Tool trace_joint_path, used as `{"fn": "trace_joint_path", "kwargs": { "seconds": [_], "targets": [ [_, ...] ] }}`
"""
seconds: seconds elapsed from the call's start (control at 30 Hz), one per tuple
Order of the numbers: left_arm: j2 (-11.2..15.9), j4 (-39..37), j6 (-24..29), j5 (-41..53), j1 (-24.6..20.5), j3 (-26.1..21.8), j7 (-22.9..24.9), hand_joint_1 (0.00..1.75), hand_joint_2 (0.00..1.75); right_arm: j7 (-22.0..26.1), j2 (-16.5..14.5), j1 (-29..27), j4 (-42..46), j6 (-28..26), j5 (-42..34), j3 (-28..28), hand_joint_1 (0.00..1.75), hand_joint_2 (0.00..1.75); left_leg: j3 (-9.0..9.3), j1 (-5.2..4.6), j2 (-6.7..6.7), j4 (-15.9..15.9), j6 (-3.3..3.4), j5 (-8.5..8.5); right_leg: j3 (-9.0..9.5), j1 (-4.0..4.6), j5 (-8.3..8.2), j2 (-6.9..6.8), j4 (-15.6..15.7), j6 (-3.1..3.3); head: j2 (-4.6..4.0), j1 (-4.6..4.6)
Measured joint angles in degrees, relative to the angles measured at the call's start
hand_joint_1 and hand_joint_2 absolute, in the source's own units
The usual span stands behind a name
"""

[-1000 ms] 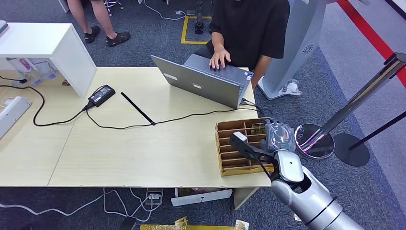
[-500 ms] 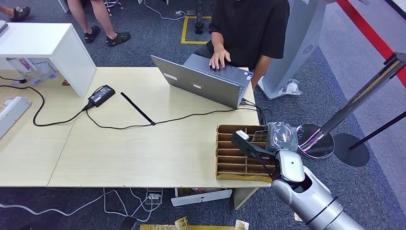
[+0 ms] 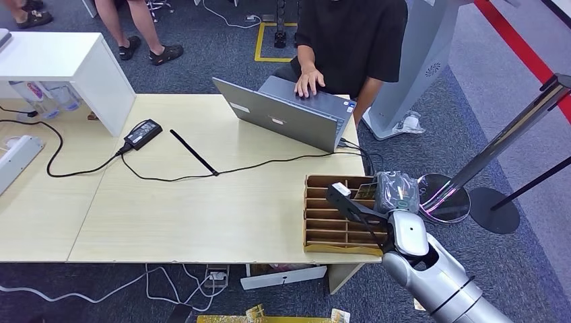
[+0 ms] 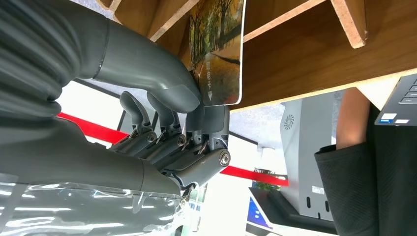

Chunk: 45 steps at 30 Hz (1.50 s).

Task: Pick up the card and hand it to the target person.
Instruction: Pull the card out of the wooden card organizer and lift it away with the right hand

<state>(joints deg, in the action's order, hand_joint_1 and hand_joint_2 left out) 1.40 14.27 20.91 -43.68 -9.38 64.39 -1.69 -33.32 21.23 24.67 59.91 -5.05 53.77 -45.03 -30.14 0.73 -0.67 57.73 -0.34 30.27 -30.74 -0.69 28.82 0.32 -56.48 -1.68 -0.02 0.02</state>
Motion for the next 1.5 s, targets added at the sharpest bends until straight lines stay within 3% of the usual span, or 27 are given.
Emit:
{"fn": "trace_joint_path", "kwargs": {
  "seconds": [0.67,1.5],
  "targets": [
    [0.0,0.0,-0.1,0.0,0.0,0.0,0.0,0.0,0.0,0.0,-0.5,-0.4,-0.7,-2.3,-2.7,1.3,1.51,1.75,0.0,0.0,0.0,0.0,0.0,0.0,0.01,0.0,0.0,0.0,0.0,0.0,-0.01,-0.02],
    [0.0,0.0,0.3,-0.1,0.1,0.0,0.0,0.0,0.0,0.0,-0.5,-2.0,1.1,-13.2,-13.8,6.6,1.5,1.75,-0.06,0.0,-0.02,0.0,0.0,0.0,-0.01,0.0,0.0,-0.01,0.0,0.0,0.01,-0.01]
  ]
}}
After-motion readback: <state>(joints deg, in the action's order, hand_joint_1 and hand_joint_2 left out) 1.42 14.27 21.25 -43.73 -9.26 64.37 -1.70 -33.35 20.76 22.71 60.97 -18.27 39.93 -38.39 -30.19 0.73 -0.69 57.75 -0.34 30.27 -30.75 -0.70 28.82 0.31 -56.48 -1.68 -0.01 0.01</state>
